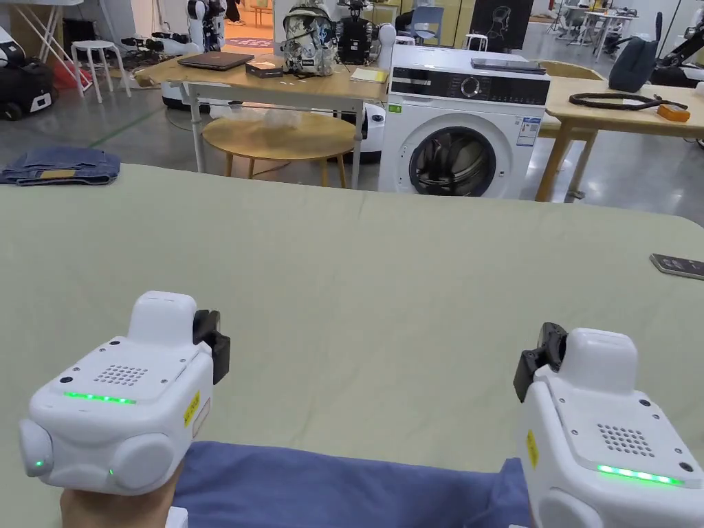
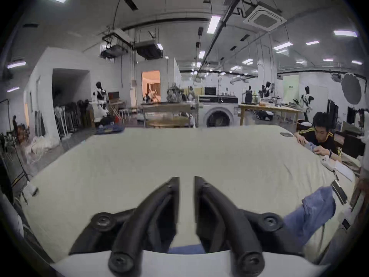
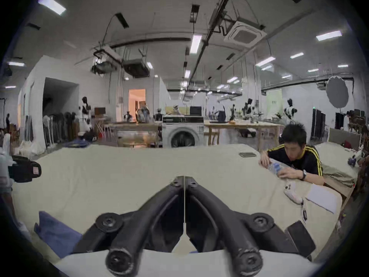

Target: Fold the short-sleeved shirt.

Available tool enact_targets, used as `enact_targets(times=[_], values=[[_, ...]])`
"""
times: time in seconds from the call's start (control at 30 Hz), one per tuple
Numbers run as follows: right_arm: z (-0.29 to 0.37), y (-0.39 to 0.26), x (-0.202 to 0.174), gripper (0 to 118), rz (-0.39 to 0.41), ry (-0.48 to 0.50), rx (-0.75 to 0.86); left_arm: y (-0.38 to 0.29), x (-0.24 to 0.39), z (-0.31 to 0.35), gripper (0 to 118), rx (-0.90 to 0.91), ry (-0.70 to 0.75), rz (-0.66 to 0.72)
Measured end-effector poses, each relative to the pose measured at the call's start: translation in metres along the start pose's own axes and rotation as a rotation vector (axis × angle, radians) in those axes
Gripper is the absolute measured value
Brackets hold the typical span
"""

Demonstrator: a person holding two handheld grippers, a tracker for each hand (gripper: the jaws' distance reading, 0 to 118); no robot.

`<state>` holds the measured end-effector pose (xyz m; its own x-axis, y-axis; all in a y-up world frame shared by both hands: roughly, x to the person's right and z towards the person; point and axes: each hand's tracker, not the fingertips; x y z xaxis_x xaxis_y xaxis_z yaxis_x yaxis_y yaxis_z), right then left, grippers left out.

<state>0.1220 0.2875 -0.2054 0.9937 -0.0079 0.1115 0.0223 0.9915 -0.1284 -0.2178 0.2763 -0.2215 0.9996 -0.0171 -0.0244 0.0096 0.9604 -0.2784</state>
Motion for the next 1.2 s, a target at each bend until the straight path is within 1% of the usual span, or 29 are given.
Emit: enact_targets(times=[0.03,0.07,0.23,0.33,0.4,0.53,0.6,0.67,0.7,0.73,0.77,0.83,0.87,0.9,0.93,0.97,1.0,1.1,1.13,1.17,1.2], values=[[-0.003,-0.001,-0.004,0,-0.003,0.006,0.004,0.002,0.001,0.003,0,0.027,0.031,-0.002],[-0.004,0.001,-0.008,0,-0.007,0.011,0.012,0.002,-0.003,0.002,0,0.053,0.035,0.008],[-0.011,0.003,-0.022,0,0.008,0.027,0.030,0.014,-0.019,0.014,0,0.042,0.024,0.037],[-0.013,0.000,-0.025,0,0.011,0.053,0.022,0.014,-0.048,0.013,0,-0.048,-0.013,0.108],[-0.014,-0.003,-0.027,0,0.018,0.059,0.017,0.007,-0.072,0.012,0,-0.171,-0.058,0.172],[-0.018,-0.011,-0.033,0,0.040,0.080,-0.009,-0.014,-0.120,0.009,0,-0.321,-0.110,0.231],[-0.020,-0.017,-0.037,0,0.053,0.090,-0.029,-0.033,-0.148,0.000,0,-0.427,-0.183,0.269],[-0.023,-0.022,-0.039,0,0.056,0.108,-0.049,-0.051,-0.174,-0.006,1,-0.505,-0.254,0.368],[-0.021,-0.023,-0.042,0,0.057,0.112,-0.060,-0.060,-0.187,-0.010,6,-0.536,-0.289,0.419],[-0.022,-0.025,-0.043,0,0.059,0.123,-0.075,-0.072,-0.203,-0.015,15,-0.569,-0.320,0.459],[-0.024,-0.026,-0.045,0,0.062,0.137,-0.098,-0.082,-0.214,-0.020,29,-0.604,-0.350,0.501],[-0.024,-0.027,-0.049,0,0.059,0.157,-0.127,-0.098,-0.230,-0.028,37,-0.655,-0.357,0.564],[-0.024,-0.029,-0.050,0,0.062,0.161,-0.131,-0.099,-0.219,-0.020,37,-0.684,-0.367,0.586],[-0.024,-0.031,-0.052,0,0.068,0.163,-0.134,-0.106,-0.223,-0.023,50,-0.707,-0.401,0.605],[-0.024,-0.032,-0.054,0,0.076,0.165,-0.139,-0.111,-0.226,-0.026,65,-0.717,-0.403,0.618],[-0.023,-0.034,-0.055,0,0.080,0.171,-0.144,-0.116,-0.228,-0.030,76,-0.729,-0.417,0.628],[-0.024,-0.035,-0.057,0,0.081,0.178,-0.152,-0.119,-0.223,-0.029,76,-0.744,-0.461,0.650],[-0.025,-0.035,-0.060,0,0.085,0.197,-0.185,-0.140,-0.221,-0.045,78,-0.821,-0.496,0.730],[-0.025,-0.036,-0.061,0,0.086,0.199,-0.189,-0.154,-0.235,-0.054,79,-0.841,-0.514,0.750],[-0.025,-0.037,-0.063,0,0.092,0.201,-0.194,-0.157,-0.234,-0.057,79,-0.817,-0.561,0.770],[-0.025,-0.038,-0.064,0,0.097,0.201,-0.197,-0.158,-0.232,-0.060,79,-0.768,-0.616,0.818]])
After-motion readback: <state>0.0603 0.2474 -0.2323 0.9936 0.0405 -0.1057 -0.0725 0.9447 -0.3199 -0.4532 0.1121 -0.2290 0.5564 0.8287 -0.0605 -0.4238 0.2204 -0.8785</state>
